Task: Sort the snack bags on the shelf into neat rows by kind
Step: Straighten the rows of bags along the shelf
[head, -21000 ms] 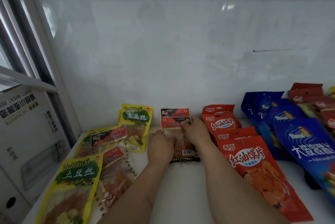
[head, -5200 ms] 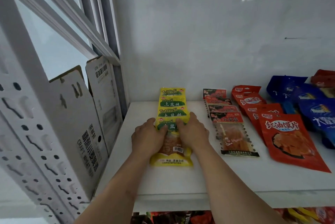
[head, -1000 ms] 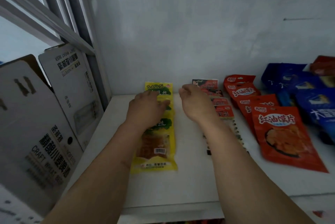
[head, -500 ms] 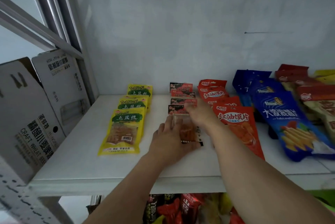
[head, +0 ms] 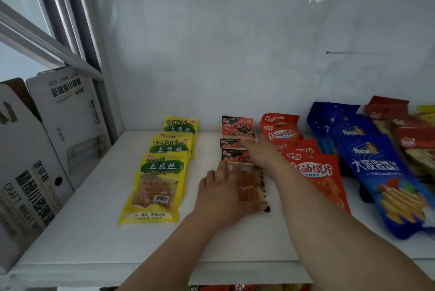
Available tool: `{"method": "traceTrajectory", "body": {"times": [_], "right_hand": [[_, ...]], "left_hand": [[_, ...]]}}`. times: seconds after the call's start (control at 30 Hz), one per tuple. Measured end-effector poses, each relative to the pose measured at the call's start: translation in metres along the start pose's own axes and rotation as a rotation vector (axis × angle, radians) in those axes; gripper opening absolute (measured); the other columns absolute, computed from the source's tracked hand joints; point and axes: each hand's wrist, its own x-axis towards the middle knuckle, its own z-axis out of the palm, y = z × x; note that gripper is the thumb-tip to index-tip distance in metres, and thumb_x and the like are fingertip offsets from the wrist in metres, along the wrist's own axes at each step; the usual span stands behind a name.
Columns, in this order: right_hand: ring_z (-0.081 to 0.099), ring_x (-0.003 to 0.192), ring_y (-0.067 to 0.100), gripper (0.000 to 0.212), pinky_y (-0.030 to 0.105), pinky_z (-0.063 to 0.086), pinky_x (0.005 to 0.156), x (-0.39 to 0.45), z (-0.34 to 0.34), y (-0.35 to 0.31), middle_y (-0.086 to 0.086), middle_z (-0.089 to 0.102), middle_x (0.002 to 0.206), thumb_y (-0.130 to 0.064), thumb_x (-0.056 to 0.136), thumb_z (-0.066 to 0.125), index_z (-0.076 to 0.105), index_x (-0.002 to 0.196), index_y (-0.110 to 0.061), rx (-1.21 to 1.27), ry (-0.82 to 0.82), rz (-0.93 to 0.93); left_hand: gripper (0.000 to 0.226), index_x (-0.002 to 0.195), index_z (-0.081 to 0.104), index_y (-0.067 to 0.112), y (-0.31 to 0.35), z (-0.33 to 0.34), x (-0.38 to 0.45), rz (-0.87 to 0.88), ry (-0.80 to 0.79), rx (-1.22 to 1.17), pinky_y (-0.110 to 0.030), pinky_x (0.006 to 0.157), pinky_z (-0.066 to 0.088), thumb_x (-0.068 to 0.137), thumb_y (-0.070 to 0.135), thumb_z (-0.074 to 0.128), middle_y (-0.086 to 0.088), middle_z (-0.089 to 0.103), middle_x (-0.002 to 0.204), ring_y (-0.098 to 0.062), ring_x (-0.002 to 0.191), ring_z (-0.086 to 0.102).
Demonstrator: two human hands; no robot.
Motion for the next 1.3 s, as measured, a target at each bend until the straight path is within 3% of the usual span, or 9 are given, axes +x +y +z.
{"method": "traceTrajectory", "body": {"times": [0.17, 0.3, 0.4, 0.53, 0.63, 0.73, 0.9, 1.13, 1.3], "right_hand": [[0.052, 0.092, 0.017, 0.017, 0.028, 0.04, 0.083, 0.016, 0.004, -0.01, 0.0, 0.056, 0.097, -0.033, 0.105, 0.047, 0.05, 0.108, -0.016, -0.164, 0.031, 0.021], [0.056, 0.117, 0.027, 0.046, 0.035, 0.044, 0.097, 0.043, 0.012, -0.007, 0.008, 0.058, 0.131, -0.045, 0.102, 0.045, 0.052, 0.135, -0.014, -0.374, 0.046, -0.077], [0.039, 0.14, 0.033, 0.06, 0.044, 0.035, 0.114, 0.064, 0.018, -0.012, 0.012, 0.035, 0.157, -0.054, 0.101, 0.038, 0.036, 0.152, -0.02, -0.569, 0.002, -0.114], [0.02, 0.149, 0.034, 0.076, 0.054, 0.021, 0.119, 0.083, 0.023, -0.017, 0.007, 0.02, 0.165, -0.072, 0.094, 0.024, 0.028, 0.156, -0.027, -0.815, -0.035, -0.15], [0.011, 0.152, 0.034, 0.085, 0.056, 0.013, 0.121, 0.094, 0.022, -0.015, 0.004, 0.015, 0.166, -0.081, 0.088, 0.013, 0.024, 0.157, -0.031, -0.884, -0.061, -0.118], [0.014, 0.152, 0.032, 0.114, 0.058, 0.014, 0.12, 0.102, 0.021, -0.008, 0.004, 0.019, 0.166, -0.095, 0.067, -0.003, 0.023, 0.157, -0.03, -0.835, -0.091, -0.106], [0.02, 0.151, 0.026, 0.088, 0.052, 0.019, 0.121, 0.092, 0.023, -0.008, 0.001, 0.022, 0.165, -0.08, 0.088, 0.003, 0.023, 0.158, -0.029, -0.771, -0.183, -0.101], [0.028, 0.148, 0.023, 0.068, 0.046, 0.02, 0.121, 0.087, 0.017, -0.012, 0.0, 0.025, 0.164, -0.067, 0.098, 0.006, 0.019, 0.157, -0.035, -0.715, -0.314, -0.156], [0.031, 0.146, 0.027, 0.082, 0.045, 0.022, 0.12, 0.092, 0.015, -0.016, 0.006, 0.035, 0.16, -0.075, 0.093, 0.008, 0.031, 0.155, -0.027, -0.645, -0.282, -0.146]], "left_hand": [[0.103, 0.155, 0.018, 0.033, -0.006, 0.001, 0.005, 0.048, 0.024, 0.015, -0.041, 0.119, 0.017, 0.073, 0.082, 0.056, -0.001, 0.007, 0.166, -0.025, 0.148, 0.019], [0.104, 0.157, 0.015, 0.033, -0.009, 0.002, 0.007, 0.064, 0.017, -0.001, -0.04, 0.12, 0.016, 0.074, 0.082, 0.056, -0.002, 0.004, 0.167, -0.025, 0.149, 0.016], [0.112, 0.157, 0.012, 0.032, -0.011, 0.002, 0.01, 0.073, 0.007, -0.001, -0.041, 0.12, 0.017, 0.067, 0.09, 0.044, -0.002, 0.002, 0.167, -0.025, 0.15, 0.016], [0.119, 0.156, 0.016, 0.032, -0.017, 0.008, 0.012, 0.08, 0.034, -0.031, -0.039, 0.12, 0.017, 0.053, 0.092, 0.023, -0.002, 0.001, 0.168, -0.022, 0.15, 0.015], [0.114, 0.157, 0.016, 0.031, -0.019, 0.009, 0.016, 0.072, 0.014, -0.039, -0.04, 0.121, 0.015, 0.062, 0.092, 0.034, -0.003, -0.001, 0.168, -0.022, 0.152, 0.011], [0.106, 0.157, 0.016, 0.032, -0.019, 0.009, 0.018, 0.066, 0.012, -0.036, -0.04, 0.122, 0.014, 0.073, 0.086, 0.049, -0.001, -0.002, 0.168, -0.021, 0.152, 0.01], [0.117, 0.158, 0.015, 0.031, -0.02, 0.009, 0.017, 0.065, 0.024, -0.006, -0.039, 0.121, 0.015, 0.058, 0.092, 0.026, -0.002, -0.002, 0.168, -0.021, 0.151, 0.011], [0.12, 0.158, 0.014, 0.031, -0.02, 0.005, 0.012, 0.06, 0.028, 0.002, -0.037, 0.121, 0.016, 0.055, 0.092, 0.021, -0.001, -0.004, 0.168, -0.019, 0.152, 0.009], [0.114, 0.157, 0.015, 0.033, -0.019, 0.005, 0.012, 0.052, 0.028, -0.002, -0.036, 0.121, 0.015, 0.06, 0.091, 0.031, -0.001, -0.003, 0.168, -0.018, 0.152, 0.009]]}}
